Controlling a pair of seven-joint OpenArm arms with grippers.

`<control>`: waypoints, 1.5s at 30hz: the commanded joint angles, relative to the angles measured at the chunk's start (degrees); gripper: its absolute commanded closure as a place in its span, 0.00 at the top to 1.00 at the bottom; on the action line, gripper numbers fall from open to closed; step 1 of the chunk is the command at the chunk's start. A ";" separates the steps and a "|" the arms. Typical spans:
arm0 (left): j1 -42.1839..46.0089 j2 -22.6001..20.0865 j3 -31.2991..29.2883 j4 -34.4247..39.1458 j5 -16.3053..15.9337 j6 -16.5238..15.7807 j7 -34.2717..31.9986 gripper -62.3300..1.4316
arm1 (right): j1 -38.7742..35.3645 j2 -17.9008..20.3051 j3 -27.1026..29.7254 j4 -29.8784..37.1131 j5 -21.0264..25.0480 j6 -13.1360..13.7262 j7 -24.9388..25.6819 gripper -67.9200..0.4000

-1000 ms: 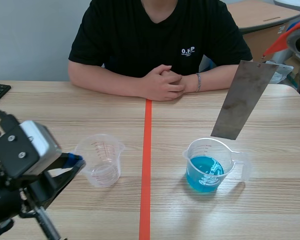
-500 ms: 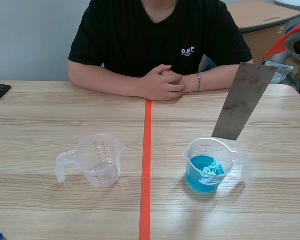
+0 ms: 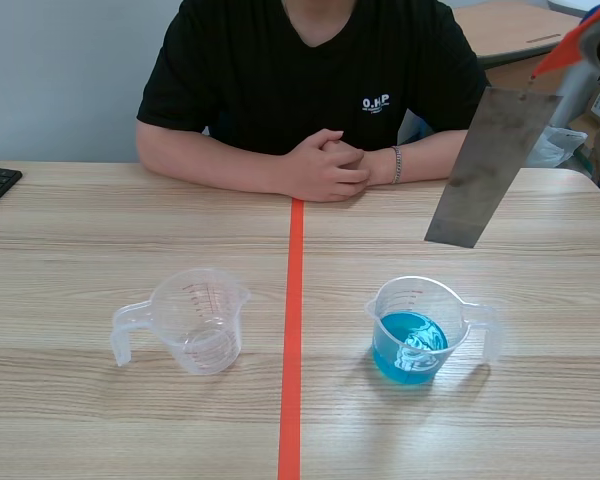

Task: Do the redox reaction experiment.
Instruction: 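Put the plate into the left beaker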

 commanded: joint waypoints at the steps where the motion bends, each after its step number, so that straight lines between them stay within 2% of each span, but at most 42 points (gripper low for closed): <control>1: 0.15 0.48 0.42 0.33 -0.35 -0.11 -0.57 0.09 | 1.95 0.83 0.20 0.83 1.29 0.33 0.79 0.03; 15: 0.11 2.80 0.50 -0.48 -0.90 -0.96 0.13 0.09 | 15.21 0.74 -12.72 0.83 4.33 0.33 -6.19 0.03; 19: 0.09 2.78 0.50 -0.48 -0.81 -1.55 0.76 0.09 | 20.22 -0.59 -17.05 0.83 5.49 0.33 -9.35 0.03; 29: 0.09 2.78 0.50 -0.48 -1.36 -1.51 0.79 0.09 | 31.87 -7.63 -29.20 0.83 5.55 0.33 -17.51 0.03; 32: 0.09 2.78 0.48 -0.48 -3.43 -1.33 1.92 0.09 | 35.19 -10.45 -33.00 0.83 5.53 -0.83 -20.28 0.03; 38: 0.09 2.78 0.44 -0.48 -3.58 -1.31 2.23 0.09 | 41.48 -16.72 -40.72 0.70 5.53 -2.78 -26.88 0.03; 39: 0.09 2.75 0.44 -0.48 -3.58 -1.31 2.25 0.11 | 42.36 -17.86 -41.88 0.68 5.53 -2.99 -28.09 0.03; 41: 0.09 2.75 0.44 -0.48 -3.58 -1.31 2.25 0.20 | 43.98 -20.15 -44.17 0.66 5.53 -3.34 -30.12 0.03; 43: 0.09 2.75 0.44 -0.48 -3.54 -1.31 2.23 0.37 | 45.33 -22.45 -46.23 0.57 5.51 -4.04 -31.82 0.03; 45: 0.09 2.75 0.44 -0.48 -3.32 -1.31 2.23 0.59 | 46.38 -24.63 -48.06 0.55 5.49 -4.96 -33.86 0.03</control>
